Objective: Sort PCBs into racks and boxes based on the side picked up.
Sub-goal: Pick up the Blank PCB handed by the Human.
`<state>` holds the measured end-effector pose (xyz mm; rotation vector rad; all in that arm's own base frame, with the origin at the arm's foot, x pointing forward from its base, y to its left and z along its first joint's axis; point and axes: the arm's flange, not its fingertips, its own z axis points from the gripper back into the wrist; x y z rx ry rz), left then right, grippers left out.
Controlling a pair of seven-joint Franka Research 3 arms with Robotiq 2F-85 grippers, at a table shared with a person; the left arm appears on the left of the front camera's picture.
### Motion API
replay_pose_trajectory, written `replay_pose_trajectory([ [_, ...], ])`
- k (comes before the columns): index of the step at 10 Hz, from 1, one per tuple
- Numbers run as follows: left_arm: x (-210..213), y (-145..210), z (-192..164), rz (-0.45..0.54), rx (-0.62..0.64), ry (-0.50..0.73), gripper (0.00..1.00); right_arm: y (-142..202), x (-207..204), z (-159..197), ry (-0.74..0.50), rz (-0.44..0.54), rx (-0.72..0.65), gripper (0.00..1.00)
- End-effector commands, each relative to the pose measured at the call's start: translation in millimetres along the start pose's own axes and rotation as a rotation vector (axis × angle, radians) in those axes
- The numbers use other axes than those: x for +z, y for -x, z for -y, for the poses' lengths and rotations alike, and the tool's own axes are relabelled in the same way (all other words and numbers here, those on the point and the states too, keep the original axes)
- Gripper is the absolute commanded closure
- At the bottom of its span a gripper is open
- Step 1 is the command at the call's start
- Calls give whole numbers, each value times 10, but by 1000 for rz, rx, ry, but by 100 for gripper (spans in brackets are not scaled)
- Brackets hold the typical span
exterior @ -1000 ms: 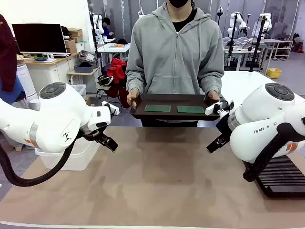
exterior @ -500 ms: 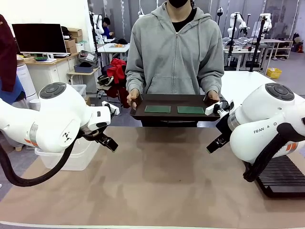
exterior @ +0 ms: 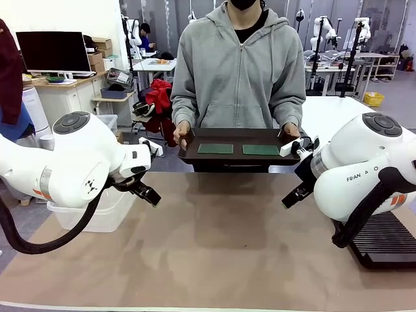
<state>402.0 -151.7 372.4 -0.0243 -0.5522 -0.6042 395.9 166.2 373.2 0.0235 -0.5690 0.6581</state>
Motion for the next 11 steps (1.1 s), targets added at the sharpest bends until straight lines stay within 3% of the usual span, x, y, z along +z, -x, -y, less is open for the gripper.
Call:
replay_pose_trajectory([
  [1, 0, 1, -4, 0, 1, 0, 0, 0, 0, 1, 0, 0, 0, 0],
  [4, 0, 0, 0, 0, 0, 0, 0, 0, 0, 0, 0, 0, 0, 0],
  [5, 221, 36, 6, -47, -100, 84, 0, 56, 142, -235, -39, -30, 22, 0],
  [7, 496, 17, 135, -53, -116, 192, 0, 121, 515, 29, -143, -140, 105, 0],
  [9, 812, 92, 3, -82, -255, 315, 0, 190, 665, -99, -207, -140, 116, 0],
  [11, 1211, 63, 63, 26, -356, 364, 0, 203, 1065, 50, -308, -84, 169, 0],
])
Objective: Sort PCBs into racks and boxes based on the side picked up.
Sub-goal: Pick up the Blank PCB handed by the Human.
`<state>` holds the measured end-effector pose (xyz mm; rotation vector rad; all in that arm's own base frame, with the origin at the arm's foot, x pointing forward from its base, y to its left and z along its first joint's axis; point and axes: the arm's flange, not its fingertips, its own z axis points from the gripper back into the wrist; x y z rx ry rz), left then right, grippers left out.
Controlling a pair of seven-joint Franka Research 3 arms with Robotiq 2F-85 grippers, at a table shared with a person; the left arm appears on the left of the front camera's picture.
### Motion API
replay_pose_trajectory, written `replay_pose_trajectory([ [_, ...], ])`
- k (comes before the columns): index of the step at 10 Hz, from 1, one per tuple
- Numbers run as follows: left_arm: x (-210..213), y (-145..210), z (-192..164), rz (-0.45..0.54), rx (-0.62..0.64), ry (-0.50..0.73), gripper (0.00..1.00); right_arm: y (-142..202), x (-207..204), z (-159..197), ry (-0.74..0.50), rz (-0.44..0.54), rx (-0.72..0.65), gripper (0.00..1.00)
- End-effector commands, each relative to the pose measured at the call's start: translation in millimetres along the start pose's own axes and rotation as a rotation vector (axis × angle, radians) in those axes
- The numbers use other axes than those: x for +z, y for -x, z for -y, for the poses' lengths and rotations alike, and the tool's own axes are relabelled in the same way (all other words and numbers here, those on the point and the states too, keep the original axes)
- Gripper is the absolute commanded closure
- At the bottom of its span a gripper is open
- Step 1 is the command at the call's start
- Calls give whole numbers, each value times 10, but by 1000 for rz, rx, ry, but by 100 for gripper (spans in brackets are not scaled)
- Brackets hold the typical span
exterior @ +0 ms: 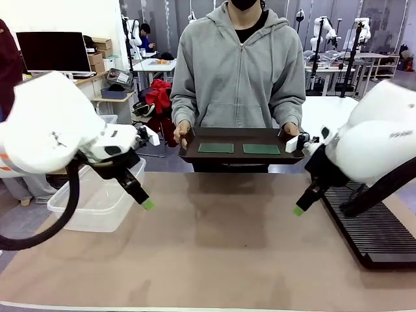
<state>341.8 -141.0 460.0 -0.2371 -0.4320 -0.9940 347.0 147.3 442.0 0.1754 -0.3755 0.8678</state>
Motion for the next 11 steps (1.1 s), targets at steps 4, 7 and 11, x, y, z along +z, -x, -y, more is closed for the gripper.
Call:
replay_pose_trajectory([
  [4, 866, 165, 13, 188, -207, -68, 0, 299, 1189, 221, -82, 141, 104, 0],
  [7, 1223, 355, -68, 237, -135, -143, 0, 609, 1744, 426, -36, 269, 90, 0],
  [11, 1310, 304, -119, 253, -132, -146, 0, 601, 1862, 431, -10, 267, 70, 0],
])
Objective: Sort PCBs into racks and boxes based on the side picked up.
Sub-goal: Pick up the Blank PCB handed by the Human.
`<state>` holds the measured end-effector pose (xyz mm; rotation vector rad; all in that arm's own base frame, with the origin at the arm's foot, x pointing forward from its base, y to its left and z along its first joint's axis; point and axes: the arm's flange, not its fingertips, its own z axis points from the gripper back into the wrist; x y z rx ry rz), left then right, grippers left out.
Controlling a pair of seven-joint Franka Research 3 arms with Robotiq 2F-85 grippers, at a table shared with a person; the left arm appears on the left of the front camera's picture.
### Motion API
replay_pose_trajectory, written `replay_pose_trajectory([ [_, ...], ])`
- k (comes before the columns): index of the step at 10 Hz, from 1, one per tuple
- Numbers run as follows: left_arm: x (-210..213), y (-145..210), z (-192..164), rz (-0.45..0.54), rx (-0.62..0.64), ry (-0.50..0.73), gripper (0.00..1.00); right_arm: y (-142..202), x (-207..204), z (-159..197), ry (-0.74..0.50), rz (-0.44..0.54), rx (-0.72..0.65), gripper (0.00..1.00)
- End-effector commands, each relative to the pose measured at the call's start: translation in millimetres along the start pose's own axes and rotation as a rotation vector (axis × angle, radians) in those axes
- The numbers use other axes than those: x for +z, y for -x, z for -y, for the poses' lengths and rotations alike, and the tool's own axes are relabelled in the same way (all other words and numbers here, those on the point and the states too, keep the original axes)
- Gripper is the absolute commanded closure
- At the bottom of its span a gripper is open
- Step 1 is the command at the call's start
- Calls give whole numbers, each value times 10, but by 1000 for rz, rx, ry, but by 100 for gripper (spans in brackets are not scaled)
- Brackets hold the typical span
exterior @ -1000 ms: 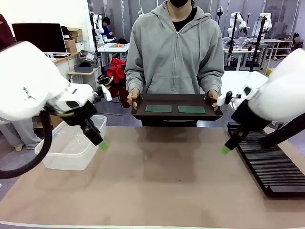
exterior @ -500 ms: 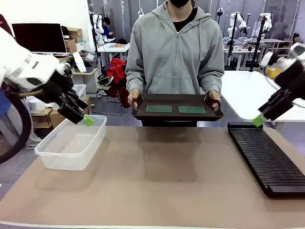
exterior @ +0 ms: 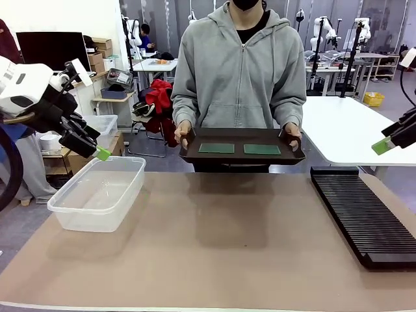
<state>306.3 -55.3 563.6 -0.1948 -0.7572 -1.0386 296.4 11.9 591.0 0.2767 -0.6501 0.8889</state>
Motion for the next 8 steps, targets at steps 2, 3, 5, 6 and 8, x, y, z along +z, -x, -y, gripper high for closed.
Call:
replay_pose_trajectory([
  [2, -33, -36, 37, 4, -17, 16, 0, -62, -62, -42, -28, -13, 19, 0],
  [3, -33, -36, 37, 4, -17, 16, 0, -62, -62, -42, -28, -13, 19, 0],
  [5, -33, -36, 37, 4, -17, 16, 0, -42, -52, -48, -6, -17, 15, 0],
  [6, -15, -35, 36, 0, -13, 5, 0, -25, -25, 57, -23, -30, -2, 0],
  [8, 13, -56, -100, -61, -48, 91, 0, -20, 82, 274, -46, -36, -4, 0],
])
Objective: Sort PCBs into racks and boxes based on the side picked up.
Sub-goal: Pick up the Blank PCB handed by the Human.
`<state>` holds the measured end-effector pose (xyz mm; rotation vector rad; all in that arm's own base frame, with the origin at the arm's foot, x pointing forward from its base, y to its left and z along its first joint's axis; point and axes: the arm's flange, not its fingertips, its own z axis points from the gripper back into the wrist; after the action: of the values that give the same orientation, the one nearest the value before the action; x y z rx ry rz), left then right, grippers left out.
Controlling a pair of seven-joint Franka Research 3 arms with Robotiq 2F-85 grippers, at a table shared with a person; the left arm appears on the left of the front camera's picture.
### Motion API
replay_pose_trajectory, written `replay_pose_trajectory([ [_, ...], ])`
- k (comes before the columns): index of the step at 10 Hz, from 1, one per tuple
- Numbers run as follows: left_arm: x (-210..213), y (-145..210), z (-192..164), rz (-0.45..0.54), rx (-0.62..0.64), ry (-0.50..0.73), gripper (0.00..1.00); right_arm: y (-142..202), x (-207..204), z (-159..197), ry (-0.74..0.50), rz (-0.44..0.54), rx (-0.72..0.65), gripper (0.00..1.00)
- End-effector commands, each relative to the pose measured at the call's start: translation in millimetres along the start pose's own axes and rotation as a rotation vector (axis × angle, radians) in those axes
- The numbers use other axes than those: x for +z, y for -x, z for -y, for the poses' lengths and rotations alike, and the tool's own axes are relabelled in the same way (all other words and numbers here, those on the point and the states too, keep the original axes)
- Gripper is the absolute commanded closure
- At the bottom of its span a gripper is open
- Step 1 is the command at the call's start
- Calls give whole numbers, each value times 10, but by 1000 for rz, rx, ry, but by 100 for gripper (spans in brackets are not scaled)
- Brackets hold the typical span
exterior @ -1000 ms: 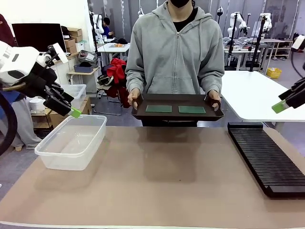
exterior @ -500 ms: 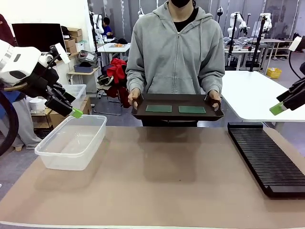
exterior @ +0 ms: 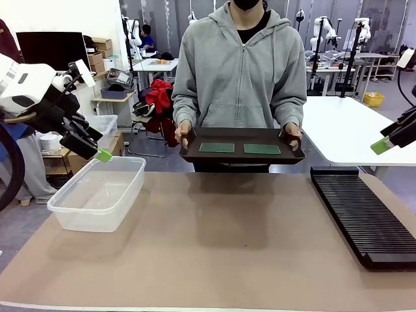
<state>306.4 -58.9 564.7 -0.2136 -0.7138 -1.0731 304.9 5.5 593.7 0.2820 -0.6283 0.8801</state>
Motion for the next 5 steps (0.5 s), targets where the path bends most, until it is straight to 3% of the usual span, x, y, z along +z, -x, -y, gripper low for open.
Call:
replay_pose_trajectory([
  [1, 84, -38, -120, -61, -30, 52, 0, -8, 141, 265, -47, -19, 15, 0],
  [5, 455, 34, -194, 21, -15, 5, 0, 97, 385, 556, -13, 1, 87, 0],
])
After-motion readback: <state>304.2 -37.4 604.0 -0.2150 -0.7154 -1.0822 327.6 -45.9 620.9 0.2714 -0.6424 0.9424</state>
